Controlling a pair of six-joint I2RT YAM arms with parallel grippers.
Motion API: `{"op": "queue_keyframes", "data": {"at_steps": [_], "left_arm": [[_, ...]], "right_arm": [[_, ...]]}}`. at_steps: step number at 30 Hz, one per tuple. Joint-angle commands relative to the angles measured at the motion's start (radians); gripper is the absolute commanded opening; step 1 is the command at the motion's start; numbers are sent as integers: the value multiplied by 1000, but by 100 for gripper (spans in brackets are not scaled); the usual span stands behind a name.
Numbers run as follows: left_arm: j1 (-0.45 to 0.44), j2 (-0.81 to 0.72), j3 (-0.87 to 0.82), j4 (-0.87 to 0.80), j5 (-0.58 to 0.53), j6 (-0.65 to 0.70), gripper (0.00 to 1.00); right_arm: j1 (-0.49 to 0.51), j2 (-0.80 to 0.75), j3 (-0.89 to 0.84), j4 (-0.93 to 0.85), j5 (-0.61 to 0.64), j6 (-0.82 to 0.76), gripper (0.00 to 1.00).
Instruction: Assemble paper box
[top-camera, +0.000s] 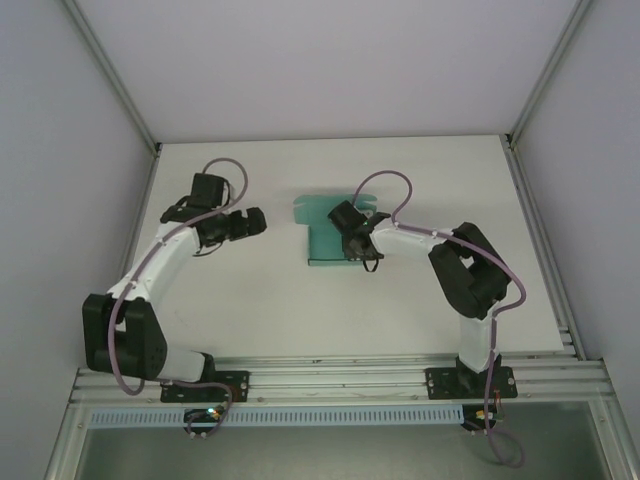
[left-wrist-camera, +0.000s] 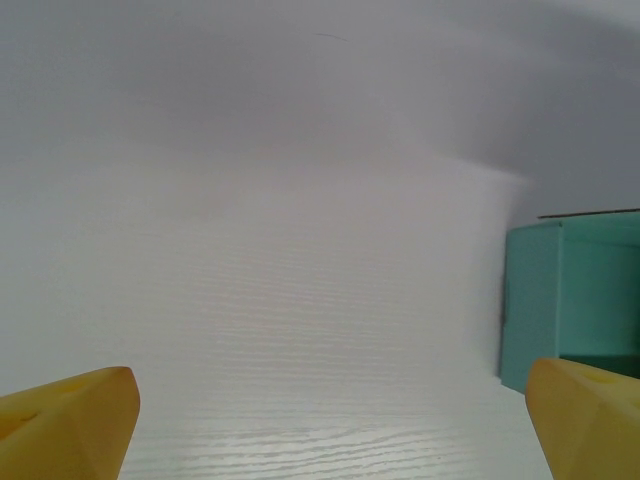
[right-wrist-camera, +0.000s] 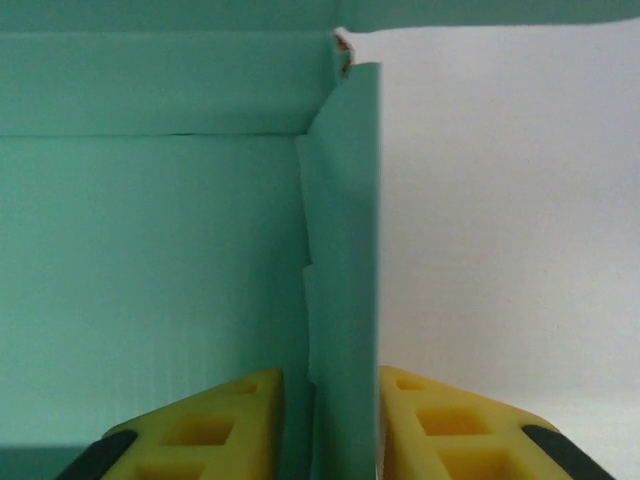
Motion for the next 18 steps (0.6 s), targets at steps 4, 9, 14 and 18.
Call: {"op": "queue_keyframes", "data": {"at_steps": [4,9,14,18], "left_arm": [[-27,15,51,38,79,89,100],[-27,37,52,61,187,189,100],[-52,119,102,29,301,408,100],[-103,250,250,-77,275,580,97]], "right_arm": [[-10,-89,15,-36,62,16,47],[-24,-177,8,-17,44,-80,70],[-108,-354,-130,208,-109,-484,98],[-283,-405,-151,309,-490,-734,99]]}}
